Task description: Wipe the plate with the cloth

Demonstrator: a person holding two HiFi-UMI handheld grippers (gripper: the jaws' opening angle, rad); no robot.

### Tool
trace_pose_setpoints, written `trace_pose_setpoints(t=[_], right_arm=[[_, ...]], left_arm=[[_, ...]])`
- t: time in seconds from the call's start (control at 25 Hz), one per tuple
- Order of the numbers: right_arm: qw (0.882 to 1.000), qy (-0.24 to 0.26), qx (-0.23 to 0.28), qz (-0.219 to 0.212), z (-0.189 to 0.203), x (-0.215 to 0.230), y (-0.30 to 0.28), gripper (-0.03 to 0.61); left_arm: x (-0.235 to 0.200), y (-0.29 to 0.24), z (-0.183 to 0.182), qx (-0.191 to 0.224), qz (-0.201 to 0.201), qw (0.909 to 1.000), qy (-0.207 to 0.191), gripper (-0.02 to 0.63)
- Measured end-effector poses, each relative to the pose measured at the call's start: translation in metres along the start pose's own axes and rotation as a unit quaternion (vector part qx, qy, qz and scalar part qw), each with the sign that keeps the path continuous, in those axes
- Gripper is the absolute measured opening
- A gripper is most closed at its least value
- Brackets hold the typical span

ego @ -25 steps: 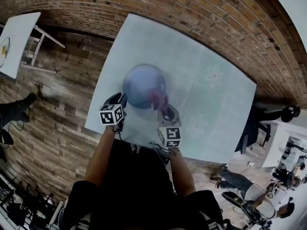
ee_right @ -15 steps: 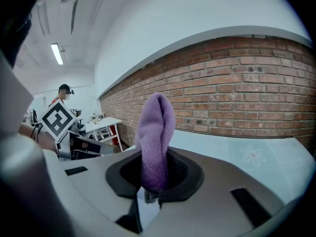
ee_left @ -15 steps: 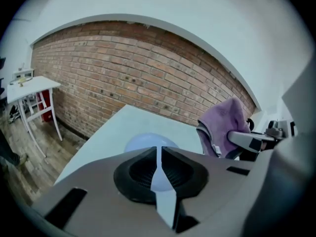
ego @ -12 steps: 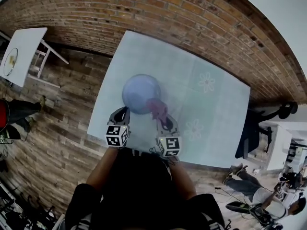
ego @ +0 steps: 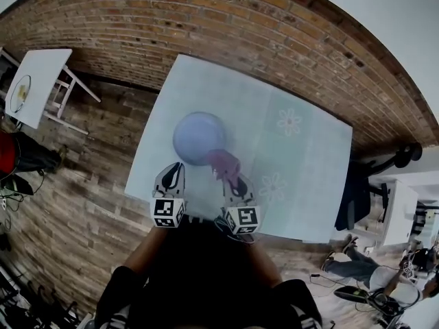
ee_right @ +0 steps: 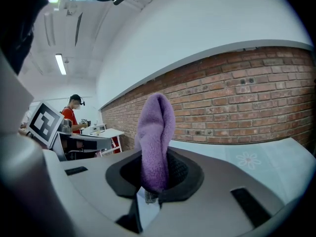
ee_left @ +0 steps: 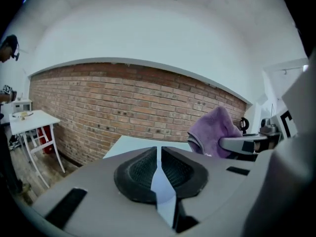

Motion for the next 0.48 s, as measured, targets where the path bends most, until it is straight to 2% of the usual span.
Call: trace_pose_setpoints(t=[0.48], right_arm=[[1.000, 0.000, 0.010, -0.003, -0.004, -0.001, 0.010, 0.067]], left_arm=[[0.018, 0.000, -0.010, 0.021, 0.014, 0.9996, -0.015, 0.052]])
Point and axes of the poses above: the fingertips, and each gripper's own axes: y backward along the fingers, x to its right, z out of its underside, the point moved 3 cm from there along y, backward along the fingers, and after that the axes turned 3 degrees about y, right-handed, at the moved point
